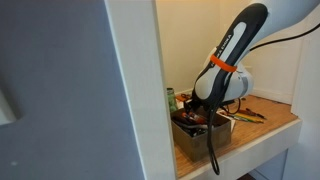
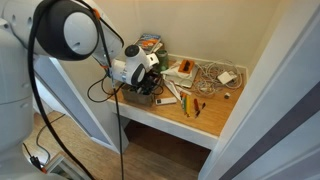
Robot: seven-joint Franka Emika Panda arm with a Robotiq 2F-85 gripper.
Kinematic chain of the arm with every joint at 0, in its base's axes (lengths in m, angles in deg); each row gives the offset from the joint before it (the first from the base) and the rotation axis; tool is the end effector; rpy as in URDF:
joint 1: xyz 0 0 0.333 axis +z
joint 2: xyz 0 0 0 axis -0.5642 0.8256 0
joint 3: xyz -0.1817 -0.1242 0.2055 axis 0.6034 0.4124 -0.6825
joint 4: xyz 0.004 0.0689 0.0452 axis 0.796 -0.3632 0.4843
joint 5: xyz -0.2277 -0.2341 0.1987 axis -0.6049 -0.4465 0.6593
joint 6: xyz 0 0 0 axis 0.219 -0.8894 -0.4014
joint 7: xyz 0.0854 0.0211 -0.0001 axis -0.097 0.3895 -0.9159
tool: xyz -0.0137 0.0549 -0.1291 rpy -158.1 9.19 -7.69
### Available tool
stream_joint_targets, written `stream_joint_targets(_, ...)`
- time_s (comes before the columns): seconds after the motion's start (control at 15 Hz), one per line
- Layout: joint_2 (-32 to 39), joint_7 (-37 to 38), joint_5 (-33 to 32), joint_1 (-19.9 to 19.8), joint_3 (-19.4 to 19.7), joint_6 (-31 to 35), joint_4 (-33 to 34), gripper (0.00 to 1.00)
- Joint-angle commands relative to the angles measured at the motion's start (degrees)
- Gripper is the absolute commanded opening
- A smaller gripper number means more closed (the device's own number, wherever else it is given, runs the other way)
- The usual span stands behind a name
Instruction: Place the stick of glue in the box
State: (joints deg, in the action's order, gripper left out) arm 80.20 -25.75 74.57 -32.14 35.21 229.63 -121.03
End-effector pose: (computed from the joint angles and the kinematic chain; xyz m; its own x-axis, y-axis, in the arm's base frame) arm 0.6283 0.0876 0.1825 0.8271 0.0790 0.5565 0.1313 -0.9898 -0.0546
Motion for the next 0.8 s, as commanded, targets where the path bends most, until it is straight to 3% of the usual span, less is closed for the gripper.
stream_joint_targets(0.0,-0.7,-0.5,-1.9,-2.7,-3.1,-0.7,0.5,0.76)
stream_joint_targets(0.2,-3.7,-1.9,-1.0,-6.4,-8.4,-3.4,-1.4,0.96)
stream_joint_targets(0.33,-7.1,-1.3,0.0,-7.1,-9.5,-7.7,-3.0,1.0)
stream_joint_targets(0.53,-13.3,0.9,1.3,-5.1,-6.5,-15.1,-4.7,1.0)
stream_joint_targets(0.73,-19.5,5.0,-0.4,-2.0,-0.3,-26.7,-5.3,1.0)
